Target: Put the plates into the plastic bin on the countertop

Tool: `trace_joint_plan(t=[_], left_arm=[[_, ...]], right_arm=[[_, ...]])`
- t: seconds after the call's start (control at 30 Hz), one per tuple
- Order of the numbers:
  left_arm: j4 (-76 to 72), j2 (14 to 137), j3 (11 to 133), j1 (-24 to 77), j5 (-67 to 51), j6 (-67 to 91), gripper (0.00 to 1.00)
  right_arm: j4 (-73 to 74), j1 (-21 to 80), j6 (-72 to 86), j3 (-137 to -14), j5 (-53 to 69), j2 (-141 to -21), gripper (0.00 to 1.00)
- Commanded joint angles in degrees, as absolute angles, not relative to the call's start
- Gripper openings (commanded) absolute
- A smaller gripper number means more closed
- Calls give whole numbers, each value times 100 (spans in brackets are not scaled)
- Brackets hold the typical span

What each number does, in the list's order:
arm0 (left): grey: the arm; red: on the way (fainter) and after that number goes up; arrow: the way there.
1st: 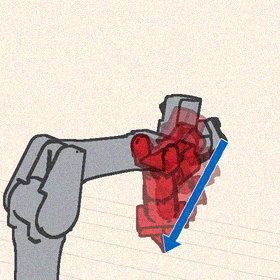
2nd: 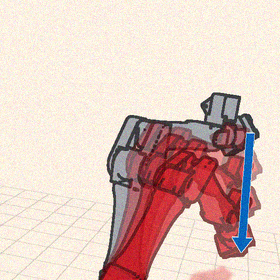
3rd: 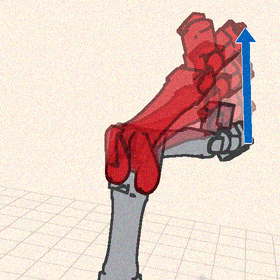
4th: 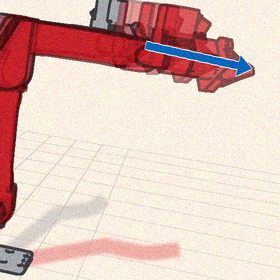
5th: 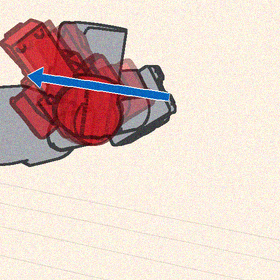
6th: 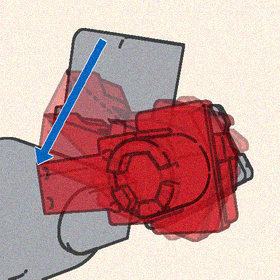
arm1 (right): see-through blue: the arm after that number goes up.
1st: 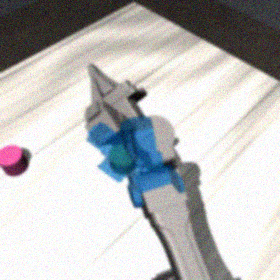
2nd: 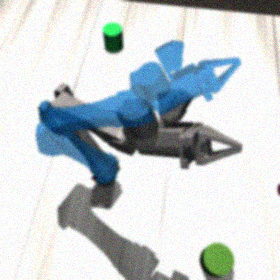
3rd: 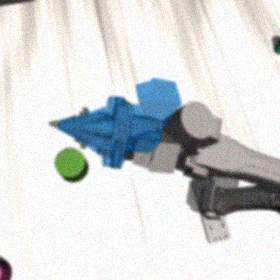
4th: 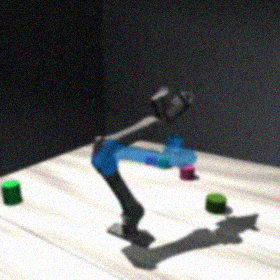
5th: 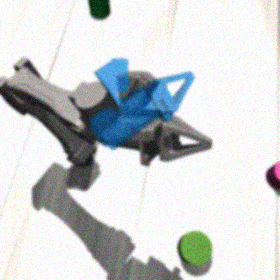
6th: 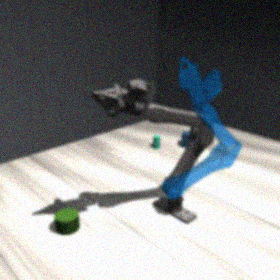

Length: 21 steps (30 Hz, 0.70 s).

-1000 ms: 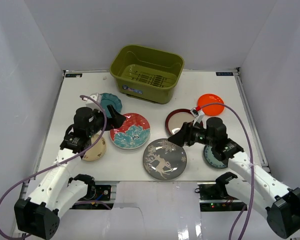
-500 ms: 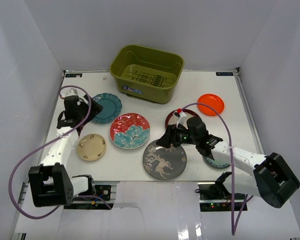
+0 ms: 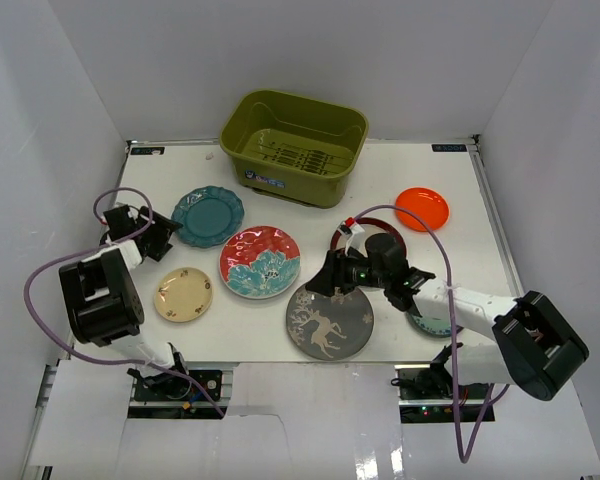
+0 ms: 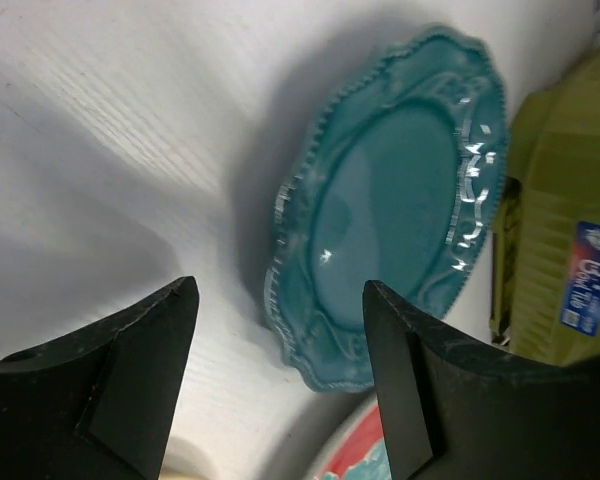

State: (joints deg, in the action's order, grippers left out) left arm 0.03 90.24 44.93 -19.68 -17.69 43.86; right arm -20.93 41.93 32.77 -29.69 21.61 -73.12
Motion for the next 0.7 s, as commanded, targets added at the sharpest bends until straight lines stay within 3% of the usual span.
trace_joint_plan(t=[0.0,0.27,0.53,0.67], left_arm=[[-624,9465,4579,-2065,-2241,4280,76],[-1774,10299,4500,-2101,-2707,4517,68],[-2977,10696,4158,-2109,-2892,4904,45],[-3269,10802,4069,-2109,-2944,5080,25]], right_arm=[[-2408,4219,3182,-3261,2241,-7426,66],[-2820,4219,3584,-3419,2014,-7936,65],[-3340,4219,4482,-3937,1258,-8859,78],[-3244,4201,4562,-4253,591,-9184,78]])
